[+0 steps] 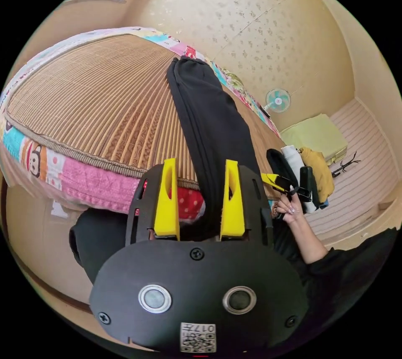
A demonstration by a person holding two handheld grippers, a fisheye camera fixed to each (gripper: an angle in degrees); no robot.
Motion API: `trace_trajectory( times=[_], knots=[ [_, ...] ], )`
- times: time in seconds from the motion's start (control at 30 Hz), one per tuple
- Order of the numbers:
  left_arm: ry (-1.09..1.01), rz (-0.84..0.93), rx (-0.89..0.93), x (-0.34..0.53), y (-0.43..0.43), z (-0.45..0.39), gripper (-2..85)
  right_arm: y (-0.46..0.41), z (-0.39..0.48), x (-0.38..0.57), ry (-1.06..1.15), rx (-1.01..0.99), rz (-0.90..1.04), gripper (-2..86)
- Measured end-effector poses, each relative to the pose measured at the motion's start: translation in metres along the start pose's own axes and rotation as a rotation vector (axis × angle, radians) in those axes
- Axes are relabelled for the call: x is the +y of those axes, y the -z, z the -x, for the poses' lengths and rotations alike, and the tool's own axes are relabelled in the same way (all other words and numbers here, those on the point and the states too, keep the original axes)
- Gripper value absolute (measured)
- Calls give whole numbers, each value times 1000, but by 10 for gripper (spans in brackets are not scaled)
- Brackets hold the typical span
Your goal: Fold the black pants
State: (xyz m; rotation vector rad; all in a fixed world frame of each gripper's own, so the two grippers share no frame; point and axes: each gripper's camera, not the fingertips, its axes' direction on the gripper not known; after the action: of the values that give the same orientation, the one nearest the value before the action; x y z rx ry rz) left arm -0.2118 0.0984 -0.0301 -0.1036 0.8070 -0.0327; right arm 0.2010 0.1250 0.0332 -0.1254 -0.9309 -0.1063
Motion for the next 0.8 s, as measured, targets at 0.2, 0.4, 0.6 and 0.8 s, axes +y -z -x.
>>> trace_trajectory(
  times=[0.2,0.4,0.6,0.8],
  knots=[
    [-25,43,68,17,5,-4,136,-3,-7,-10,71,-112,170,147],
    [17,99,160,26,1,18,116,-1,-33,6,-4,-278,184,129],
    [-39,244,268,20,4,15,51,5,-33,17,-3,-342,148,38],
    [-376,-136,622,11,146,-75,48,128,61,16,256,-611,-127,10]
  ],
)
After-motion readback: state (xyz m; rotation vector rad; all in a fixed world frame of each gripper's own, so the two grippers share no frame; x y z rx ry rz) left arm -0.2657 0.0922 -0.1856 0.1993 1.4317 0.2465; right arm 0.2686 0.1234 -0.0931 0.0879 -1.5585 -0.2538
